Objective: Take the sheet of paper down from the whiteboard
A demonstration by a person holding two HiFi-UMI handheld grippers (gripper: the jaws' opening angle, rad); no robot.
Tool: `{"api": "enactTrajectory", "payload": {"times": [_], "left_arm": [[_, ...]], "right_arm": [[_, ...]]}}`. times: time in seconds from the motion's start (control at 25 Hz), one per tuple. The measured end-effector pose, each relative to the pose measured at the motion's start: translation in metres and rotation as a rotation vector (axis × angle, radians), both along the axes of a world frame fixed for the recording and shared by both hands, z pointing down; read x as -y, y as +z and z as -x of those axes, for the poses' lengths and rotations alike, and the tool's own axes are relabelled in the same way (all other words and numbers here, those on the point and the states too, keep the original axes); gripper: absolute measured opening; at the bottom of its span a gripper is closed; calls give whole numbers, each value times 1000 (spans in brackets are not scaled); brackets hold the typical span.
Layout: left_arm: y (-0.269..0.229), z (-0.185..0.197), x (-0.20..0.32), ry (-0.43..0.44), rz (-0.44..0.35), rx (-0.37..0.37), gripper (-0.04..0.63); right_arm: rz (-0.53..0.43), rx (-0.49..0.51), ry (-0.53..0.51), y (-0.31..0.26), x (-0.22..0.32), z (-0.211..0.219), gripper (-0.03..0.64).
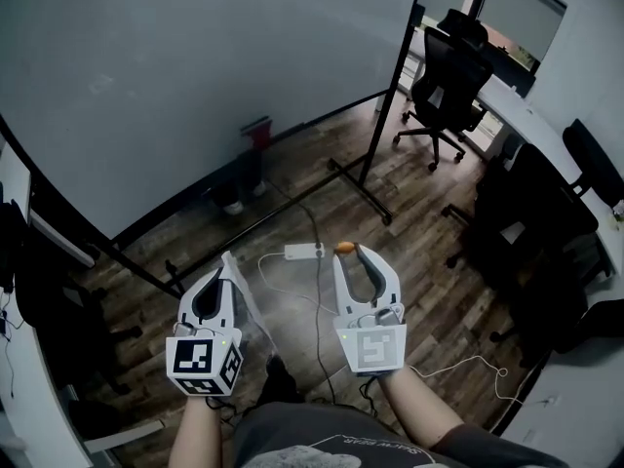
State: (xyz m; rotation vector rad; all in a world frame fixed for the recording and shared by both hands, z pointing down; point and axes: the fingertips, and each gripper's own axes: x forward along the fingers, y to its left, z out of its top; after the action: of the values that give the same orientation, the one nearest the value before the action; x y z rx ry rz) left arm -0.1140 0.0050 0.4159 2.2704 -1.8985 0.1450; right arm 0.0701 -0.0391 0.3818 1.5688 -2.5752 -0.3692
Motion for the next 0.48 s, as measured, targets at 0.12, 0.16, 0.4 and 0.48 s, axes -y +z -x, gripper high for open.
{"api": "enactTrajectory", "payload": {"times": [0.12, 0.16, 0.4, 0.48], "left_arm": [[2, -22, -24, -2, 15, 5, 14], [3, -29, -32, -3, 19, 7, 14], [4, -61, -75, -17, 32, 13, 14], [5, -67, -89, -23, 37, 14, 14]], "right_arm": [[28, -9, -23, 7, -27, -16, 117], [43, -14, -28, 11, -35, -22, 117], [116, 38, -47, -1, -73, -45, 117], [142, 14, -56, 15, -84, -54, 117]]}}
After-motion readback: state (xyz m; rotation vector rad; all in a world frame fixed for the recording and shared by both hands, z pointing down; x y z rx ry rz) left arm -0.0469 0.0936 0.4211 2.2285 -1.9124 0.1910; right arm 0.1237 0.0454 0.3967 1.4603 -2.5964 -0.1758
